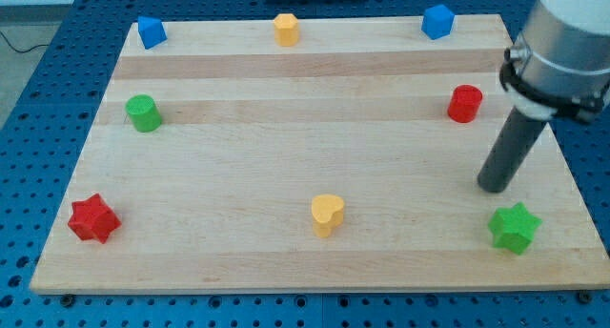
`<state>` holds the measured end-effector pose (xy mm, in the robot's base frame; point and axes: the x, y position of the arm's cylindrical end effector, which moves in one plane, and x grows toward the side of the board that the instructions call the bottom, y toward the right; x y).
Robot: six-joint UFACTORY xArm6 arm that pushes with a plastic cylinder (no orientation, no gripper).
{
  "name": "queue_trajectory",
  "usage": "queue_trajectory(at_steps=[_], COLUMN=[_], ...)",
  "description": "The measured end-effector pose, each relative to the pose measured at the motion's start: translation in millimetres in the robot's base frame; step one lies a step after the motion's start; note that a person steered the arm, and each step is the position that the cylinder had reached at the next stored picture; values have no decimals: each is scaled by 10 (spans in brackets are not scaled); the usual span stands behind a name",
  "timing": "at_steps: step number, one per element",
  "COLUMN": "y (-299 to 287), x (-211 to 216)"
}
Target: Place red circle in center of the board
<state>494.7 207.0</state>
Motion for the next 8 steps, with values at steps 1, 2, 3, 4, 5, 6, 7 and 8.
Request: queue_trajectory(at_steps=[1,2,3,4,5,6,7,8], y=[218,199,112,103,120,403,492,547], x=[-270,-373,-479,-484,-502,-502,-568,-817])
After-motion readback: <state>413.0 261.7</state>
